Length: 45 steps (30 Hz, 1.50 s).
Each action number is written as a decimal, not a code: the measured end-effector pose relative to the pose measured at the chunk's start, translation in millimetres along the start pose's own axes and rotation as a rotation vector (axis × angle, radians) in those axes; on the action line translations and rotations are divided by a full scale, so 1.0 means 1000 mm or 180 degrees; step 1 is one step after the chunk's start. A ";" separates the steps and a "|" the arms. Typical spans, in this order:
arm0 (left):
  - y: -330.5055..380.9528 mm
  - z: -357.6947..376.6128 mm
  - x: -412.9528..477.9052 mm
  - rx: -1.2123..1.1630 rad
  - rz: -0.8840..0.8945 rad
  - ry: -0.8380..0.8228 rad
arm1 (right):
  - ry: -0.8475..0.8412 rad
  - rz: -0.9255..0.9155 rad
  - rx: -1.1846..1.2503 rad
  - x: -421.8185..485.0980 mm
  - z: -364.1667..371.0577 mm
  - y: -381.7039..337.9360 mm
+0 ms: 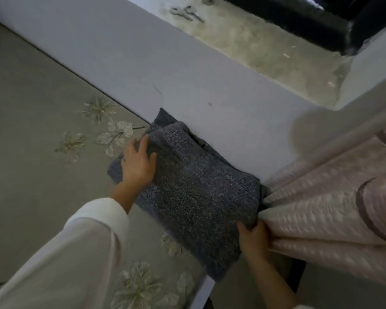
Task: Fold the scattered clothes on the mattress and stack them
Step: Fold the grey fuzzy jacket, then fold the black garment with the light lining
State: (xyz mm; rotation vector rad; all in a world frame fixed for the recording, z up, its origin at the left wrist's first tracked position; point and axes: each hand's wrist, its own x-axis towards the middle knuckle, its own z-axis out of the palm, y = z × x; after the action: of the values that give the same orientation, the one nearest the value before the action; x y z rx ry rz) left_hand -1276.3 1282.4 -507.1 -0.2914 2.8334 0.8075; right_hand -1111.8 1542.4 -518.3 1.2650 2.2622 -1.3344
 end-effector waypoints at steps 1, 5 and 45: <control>-0.003 0.009 -0.003 0.0317 0.0271 -0.0131 | 0.0076 -0.0232 -0.0417 -0.003 0.004 -0.005; -0.003 0.038 -0.008 0.1183 0.1011 -0.0799 | -0.0401 -0.1598 -0.1964 -0.020 0.027 -0.027; -0.267 -0.024 -0.305 -0.1063 -0.1744 0.0320 | -0.1769 -0.3435 -0.3704 -0.200 0.207 0.000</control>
State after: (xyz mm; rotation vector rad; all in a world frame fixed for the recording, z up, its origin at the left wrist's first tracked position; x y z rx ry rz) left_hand -922.4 1089.4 -552.2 -1.1192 2.4801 1.1401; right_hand -1036.1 1265.1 -521.1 -0.6775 2.4985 -0.1776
